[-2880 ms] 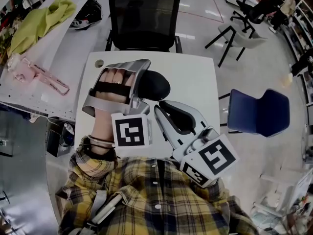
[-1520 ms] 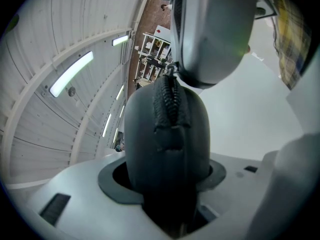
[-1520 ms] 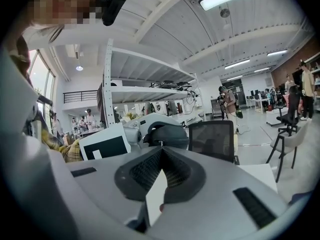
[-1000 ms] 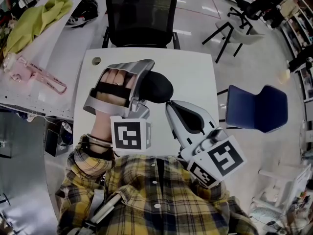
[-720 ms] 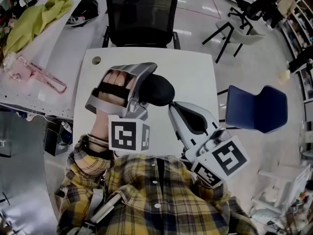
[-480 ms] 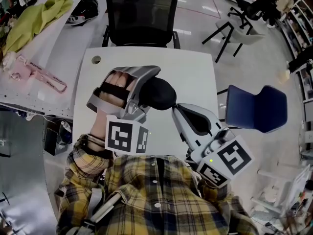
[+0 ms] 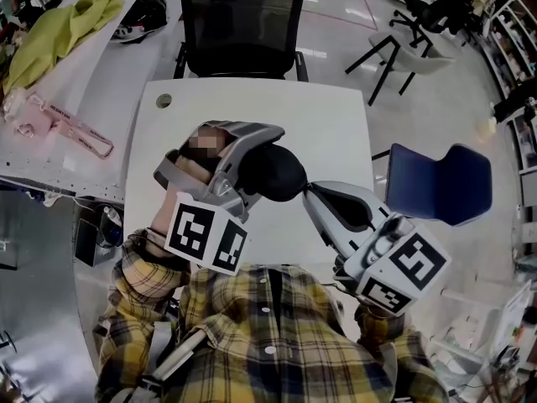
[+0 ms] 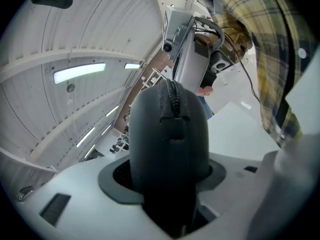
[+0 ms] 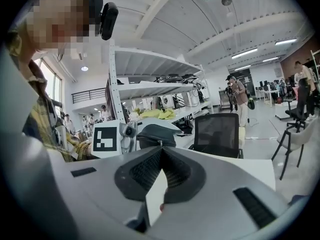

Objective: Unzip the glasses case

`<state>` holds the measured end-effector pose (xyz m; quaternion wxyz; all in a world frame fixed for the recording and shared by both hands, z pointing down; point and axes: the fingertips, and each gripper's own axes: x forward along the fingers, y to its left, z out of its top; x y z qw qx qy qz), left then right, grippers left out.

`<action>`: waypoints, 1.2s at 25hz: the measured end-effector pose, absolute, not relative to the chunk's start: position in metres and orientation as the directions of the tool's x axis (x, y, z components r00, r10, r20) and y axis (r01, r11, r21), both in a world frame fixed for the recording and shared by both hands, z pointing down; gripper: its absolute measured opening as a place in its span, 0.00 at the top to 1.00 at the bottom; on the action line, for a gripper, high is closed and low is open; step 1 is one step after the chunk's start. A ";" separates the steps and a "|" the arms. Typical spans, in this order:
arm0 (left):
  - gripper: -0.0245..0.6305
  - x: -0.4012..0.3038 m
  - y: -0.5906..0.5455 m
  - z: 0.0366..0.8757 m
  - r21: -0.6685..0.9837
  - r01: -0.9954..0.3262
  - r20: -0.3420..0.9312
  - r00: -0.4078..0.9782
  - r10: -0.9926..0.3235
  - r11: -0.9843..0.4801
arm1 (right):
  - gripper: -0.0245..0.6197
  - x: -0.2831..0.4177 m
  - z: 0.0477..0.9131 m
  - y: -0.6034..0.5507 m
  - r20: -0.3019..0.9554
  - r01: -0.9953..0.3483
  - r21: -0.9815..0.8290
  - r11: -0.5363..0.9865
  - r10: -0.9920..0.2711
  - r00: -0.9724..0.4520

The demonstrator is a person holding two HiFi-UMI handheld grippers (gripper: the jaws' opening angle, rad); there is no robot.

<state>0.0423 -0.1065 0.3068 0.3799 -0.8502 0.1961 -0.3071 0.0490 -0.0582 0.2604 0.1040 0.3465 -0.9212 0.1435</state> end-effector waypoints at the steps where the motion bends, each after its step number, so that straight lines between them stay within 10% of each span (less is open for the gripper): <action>1: 0.58 0.043 -0.104 0.306 -0.759 -0.098 0.373 0.745 -0.553 -0.644 | 0.97 0.049 0.260 -0.058 0.296 -0.663 -0.192 0.723 -0.602 -0.742; 30: 0.58 0.047 -0.009 0.280 -0.443 0.151 0.291 0.956 0.017 -0.884 | 0.97 0.035 0.270 -0.013 0.424 -0.351 -0.313 0.882 -0.201 -0.883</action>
